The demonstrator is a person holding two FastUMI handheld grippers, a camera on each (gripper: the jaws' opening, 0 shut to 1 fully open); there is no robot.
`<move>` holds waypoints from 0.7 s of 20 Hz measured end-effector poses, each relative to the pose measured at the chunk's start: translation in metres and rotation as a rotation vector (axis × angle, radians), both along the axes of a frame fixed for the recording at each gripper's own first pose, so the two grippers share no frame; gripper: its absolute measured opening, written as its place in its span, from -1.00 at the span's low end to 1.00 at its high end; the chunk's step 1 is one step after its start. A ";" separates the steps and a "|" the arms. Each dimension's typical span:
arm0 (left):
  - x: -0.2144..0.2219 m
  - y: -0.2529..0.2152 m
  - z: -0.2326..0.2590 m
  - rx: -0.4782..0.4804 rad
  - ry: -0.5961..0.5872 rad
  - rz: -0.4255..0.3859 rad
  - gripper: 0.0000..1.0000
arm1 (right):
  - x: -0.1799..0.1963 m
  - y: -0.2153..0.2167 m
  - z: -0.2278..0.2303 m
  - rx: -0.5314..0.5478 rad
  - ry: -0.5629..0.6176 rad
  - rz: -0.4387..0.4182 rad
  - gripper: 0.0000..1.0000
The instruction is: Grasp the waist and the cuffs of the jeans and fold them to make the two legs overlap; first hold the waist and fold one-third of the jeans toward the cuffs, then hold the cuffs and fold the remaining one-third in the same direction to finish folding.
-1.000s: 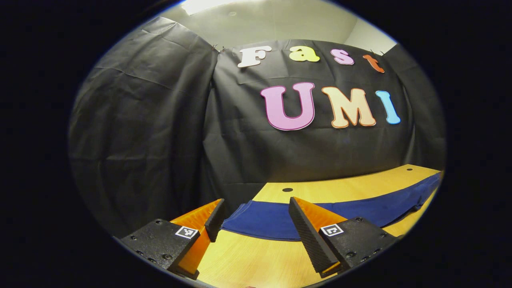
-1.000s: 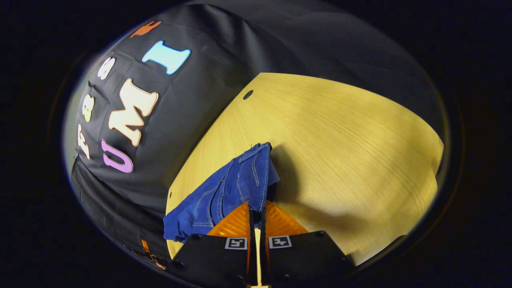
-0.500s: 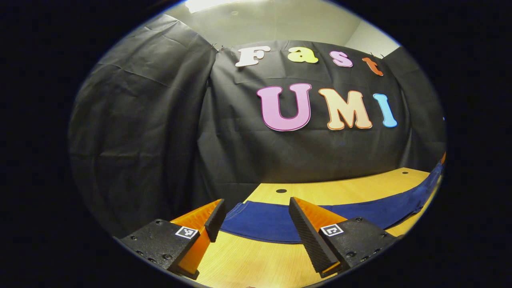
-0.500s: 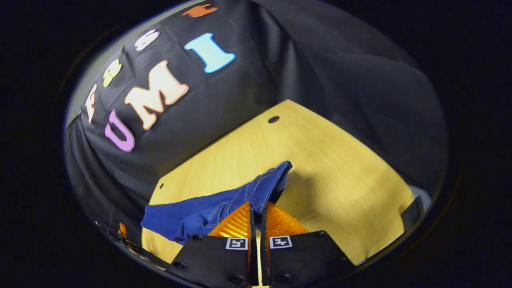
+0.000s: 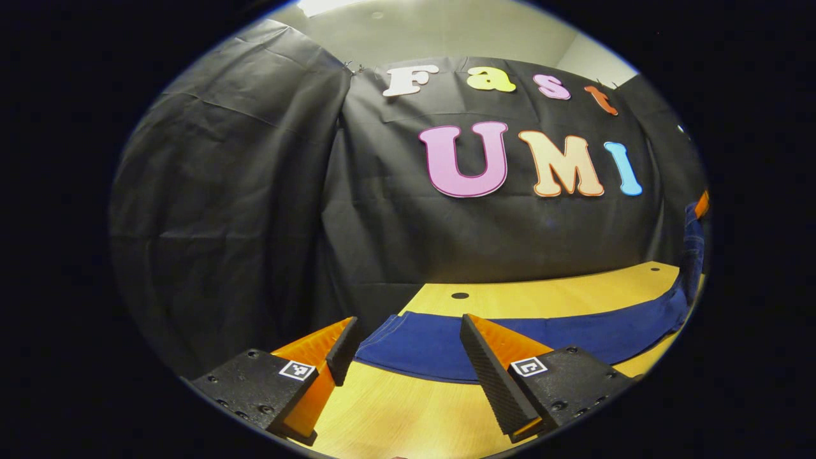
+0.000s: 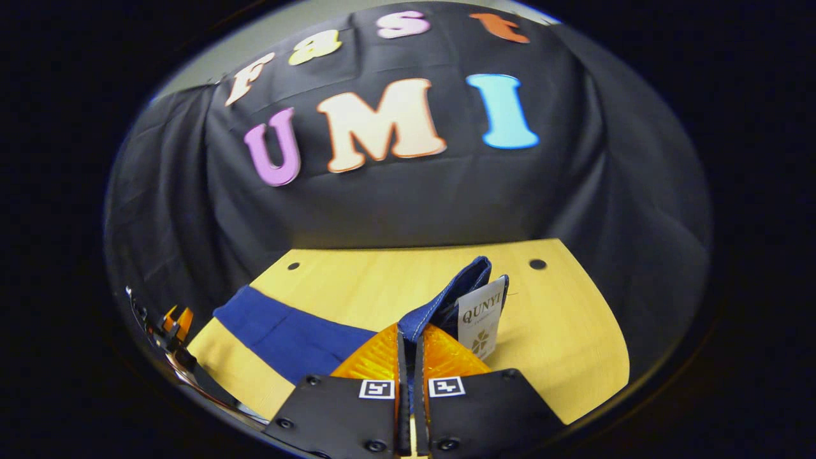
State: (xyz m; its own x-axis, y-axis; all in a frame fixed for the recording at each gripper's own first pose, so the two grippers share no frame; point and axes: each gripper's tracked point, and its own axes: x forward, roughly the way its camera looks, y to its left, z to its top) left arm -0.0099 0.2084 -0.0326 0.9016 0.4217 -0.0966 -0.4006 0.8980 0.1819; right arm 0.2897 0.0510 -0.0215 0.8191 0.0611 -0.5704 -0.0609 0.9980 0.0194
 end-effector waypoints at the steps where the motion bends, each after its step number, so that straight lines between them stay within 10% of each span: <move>1: 0.000 0.003 0.000 -0.002 0.002 0.002 1.00 | 0.005 0.025 0.004 -0.013 -0.007 0.044 -0.90; 14: -0.006 0.051 0.010 0.069 0.054 0.115 1.00 | 0.008 0.293 -0.132 0.191 0.234 0.534 -0.90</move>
State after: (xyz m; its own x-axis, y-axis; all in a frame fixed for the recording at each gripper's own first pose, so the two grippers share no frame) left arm -0.0157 0.2596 -0.0226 0.8414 0.5290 -0.1107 -0.4878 0.8315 0.2659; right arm 0.2975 0.3436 -0.1538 0.5016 0.5475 -0.6698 -0.5242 0.8083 0.2682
